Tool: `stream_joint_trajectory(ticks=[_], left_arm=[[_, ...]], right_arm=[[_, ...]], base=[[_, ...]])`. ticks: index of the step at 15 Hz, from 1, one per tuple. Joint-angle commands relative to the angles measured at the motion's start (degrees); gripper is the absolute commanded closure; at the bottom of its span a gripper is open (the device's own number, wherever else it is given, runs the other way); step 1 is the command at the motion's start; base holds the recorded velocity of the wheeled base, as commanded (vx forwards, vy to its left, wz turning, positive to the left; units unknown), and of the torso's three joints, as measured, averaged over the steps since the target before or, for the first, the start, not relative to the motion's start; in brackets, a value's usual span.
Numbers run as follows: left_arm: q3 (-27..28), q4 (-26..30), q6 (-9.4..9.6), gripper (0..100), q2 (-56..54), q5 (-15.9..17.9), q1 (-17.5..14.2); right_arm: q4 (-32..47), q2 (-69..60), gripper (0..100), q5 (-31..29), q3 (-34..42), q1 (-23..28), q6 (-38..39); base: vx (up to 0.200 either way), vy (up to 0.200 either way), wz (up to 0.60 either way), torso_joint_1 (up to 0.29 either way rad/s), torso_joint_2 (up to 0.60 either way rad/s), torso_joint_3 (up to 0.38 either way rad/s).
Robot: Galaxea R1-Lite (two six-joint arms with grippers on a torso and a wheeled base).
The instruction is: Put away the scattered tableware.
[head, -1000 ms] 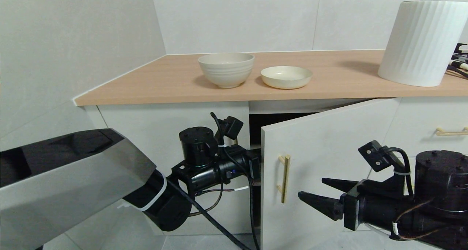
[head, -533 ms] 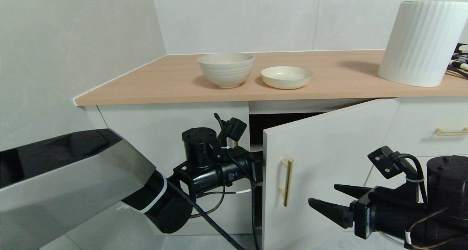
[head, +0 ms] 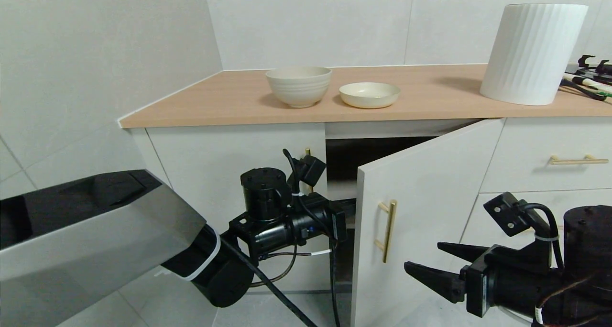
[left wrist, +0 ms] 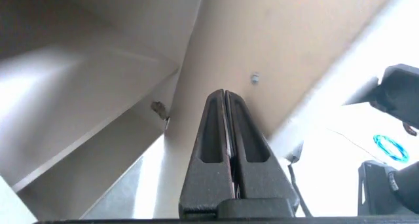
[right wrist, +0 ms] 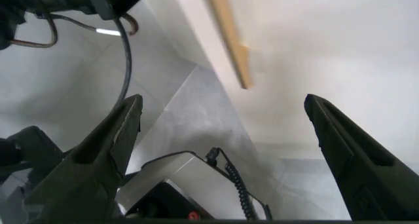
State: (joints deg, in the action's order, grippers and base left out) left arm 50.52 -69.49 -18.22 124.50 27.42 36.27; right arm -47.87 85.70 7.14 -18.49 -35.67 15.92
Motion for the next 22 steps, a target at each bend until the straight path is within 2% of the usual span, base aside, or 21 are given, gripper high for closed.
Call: stream_joint_trajectory(ticks=[1, 7, 12, 18, 22], left_arm=[[0.5, 0.0, -0.06, 100, 0.6, 0.0, 0.1], [2.5, 1.4, -0.06, 100, 1.6, 0.4, 0.1], [3.4, 1.9, -0.06, 100, 3.2, 1.1, 0.6], [10.9, 6.2, -0.14, 100, 5.1, 1.1, 0.6], [11.3, 5.8, -0.06, 100, 5.4, -3.7, 1.4]], right_arm=[[0.0, 0.2, 0, 0.0, 0.0, 0.0, -0.1], [0.0, 0.2, 0, 0.0, 0.1, -0.1, -0.2], [0.0, -0.1, 0, 0.0, 0.5, -0.1, -0.3], [0.1, -2.5, 0, -0.6, 0.8, -1.9, -0.3], [0.3, -3.1, 0, -0.5, 2.1, -1.9, -0.1]], base=[[0.000, 0.000, 0.00, 0.000, 0.00, 0.000], [0.000, 0.000, 0.00, 0.000, 0.00, 0.000], [-0.160, 0.000, 0.00, 0.007, 0.00, 0.001], [0.000, 0.000, 0.00, 0.000, 0.00, 0.000], [0.000, 0.000, 0.00, 0.000, 0.00, 0.000]])
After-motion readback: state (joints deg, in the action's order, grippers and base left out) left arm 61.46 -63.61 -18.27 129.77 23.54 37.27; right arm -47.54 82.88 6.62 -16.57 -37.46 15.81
